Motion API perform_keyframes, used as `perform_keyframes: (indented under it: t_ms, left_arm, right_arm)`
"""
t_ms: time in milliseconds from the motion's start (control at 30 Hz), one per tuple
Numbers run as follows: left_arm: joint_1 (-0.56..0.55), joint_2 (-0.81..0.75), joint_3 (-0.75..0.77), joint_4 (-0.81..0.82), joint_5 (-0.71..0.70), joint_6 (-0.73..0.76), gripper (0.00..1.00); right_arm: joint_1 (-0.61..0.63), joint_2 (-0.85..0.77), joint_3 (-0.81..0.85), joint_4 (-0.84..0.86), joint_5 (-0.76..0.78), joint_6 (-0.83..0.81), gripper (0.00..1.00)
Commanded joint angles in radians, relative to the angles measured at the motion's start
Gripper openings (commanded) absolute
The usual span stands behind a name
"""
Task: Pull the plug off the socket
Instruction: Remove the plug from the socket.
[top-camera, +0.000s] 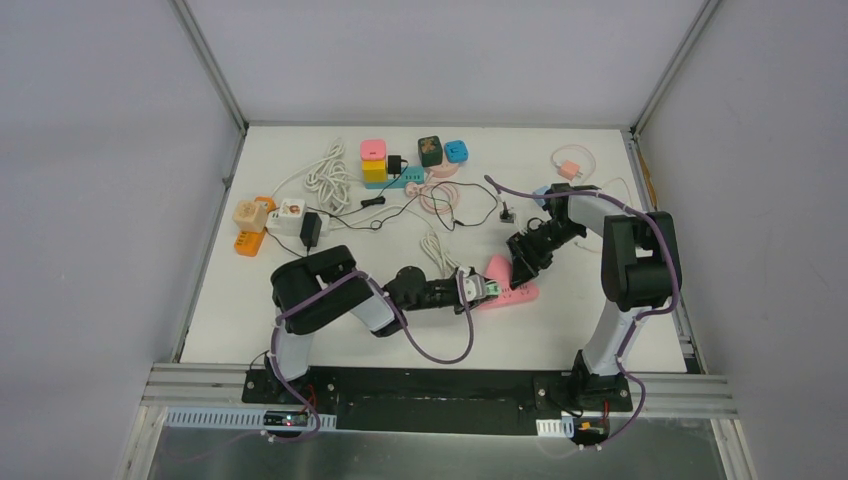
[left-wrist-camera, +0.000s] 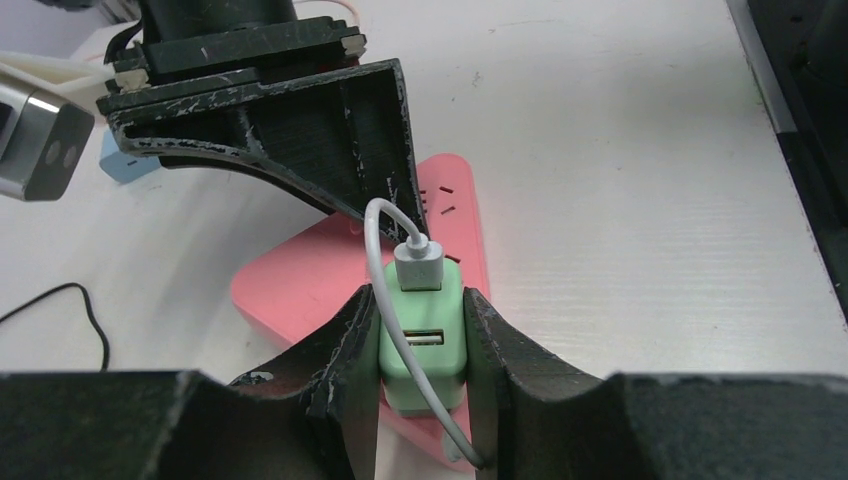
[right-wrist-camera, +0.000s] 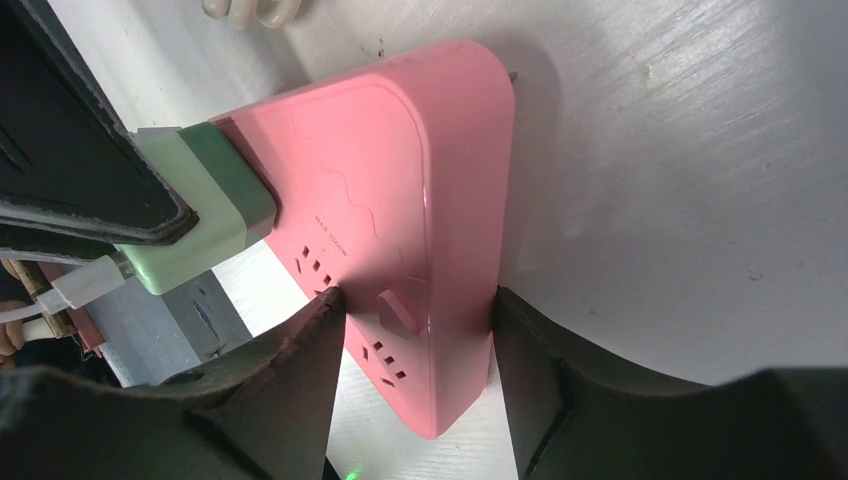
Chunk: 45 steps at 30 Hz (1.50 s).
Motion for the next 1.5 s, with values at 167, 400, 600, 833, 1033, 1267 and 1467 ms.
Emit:
perform_keyframes:
  t_ms: [167, 400, 600, 833, 1033, 1267, 1467]
  left_arm:
    - [-0.048, -0.041, -0.031, 0.025, -0.029, 0.105, 0.00]
    - [0.020, -0.045, 0.023, 0.045, 0.024, -0.201, 0.00]
    - [0.019, -0.056, 0.015, 0.047, 0.043, -0.137, 0.00]
    - [-0.068, -0.056, -0.033, 0.047, -0.041, 0.129, 0.00]
    - [-0.072, -0.069, -0.018, 0.047, -0.050, 0.052, 0.00]
    - [-0.066, -0.091, 0.013, 0.046, -0.068, -0.090, 0.00]
    - [-0.080, -0.137, -0.006, -0.024, -0.093, 0.070, 0.00]
  right_arm:
    - [0.008, 0.004, 0.018, 0.095, 0.110, -0.029, 0.57]
    - [0.007, 0.004, 0.018, 0.095, 0.112, -0.029, 0.57]
    - [0.007, 0.005, 0.018, 0.096, 0.114, -0.027, 0.57]
    - [0.007, 0.006, 0.018, 0.100, 0.115, -0.022, 0.57]
    - [0.009, 0.007, 0.018, 0.107, 0.127, -0.014, 0.57]
    - [0.012, 0.005, 0.016, 0.115, 0.141, -0.003, 0.57]
    - [0.018, 0.011, 0.017, 0.120, 0.149, 0.001, 0.57]
